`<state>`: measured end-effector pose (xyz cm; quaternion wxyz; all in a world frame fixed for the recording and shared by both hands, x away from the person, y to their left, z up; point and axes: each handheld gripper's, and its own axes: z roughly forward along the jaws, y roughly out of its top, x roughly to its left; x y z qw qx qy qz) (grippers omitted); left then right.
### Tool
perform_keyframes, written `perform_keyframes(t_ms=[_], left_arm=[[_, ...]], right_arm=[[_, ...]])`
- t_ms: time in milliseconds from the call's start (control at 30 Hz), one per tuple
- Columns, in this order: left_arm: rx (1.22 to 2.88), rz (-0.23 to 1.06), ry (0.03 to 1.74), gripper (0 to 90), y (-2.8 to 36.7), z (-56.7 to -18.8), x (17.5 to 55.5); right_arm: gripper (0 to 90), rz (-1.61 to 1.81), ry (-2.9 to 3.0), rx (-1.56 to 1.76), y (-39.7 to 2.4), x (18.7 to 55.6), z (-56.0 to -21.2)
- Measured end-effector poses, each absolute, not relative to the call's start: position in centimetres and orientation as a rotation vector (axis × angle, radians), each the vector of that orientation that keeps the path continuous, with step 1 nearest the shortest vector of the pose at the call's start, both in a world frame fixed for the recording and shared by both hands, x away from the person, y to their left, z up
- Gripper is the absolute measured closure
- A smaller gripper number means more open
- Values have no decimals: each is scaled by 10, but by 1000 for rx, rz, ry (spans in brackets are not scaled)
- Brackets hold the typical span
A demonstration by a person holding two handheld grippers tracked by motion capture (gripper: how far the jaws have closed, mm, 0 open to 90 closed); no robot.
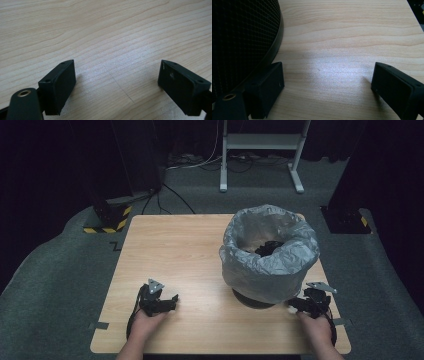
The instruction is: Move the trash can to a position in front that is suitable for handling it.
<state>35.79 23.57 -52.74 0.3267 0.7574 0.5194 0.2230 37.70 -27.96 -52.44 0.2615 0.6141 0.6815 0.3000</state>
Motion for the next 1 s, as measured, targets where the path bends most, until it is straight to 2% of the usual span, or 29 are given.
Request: perform_keyframes(t_ms=[567,833,1000], left_arm=[[1979,576,1357,148,236,-528,359],[1978,575,1373,149,235,-526,359],[1907,515,1347,149,232,-514,359]], right_arm=[[134,842,1850,1687,-287,375,-521],[140,845,1854,1590,-293,368,-505],[141,830,1837,1486,-292,363,-490]])
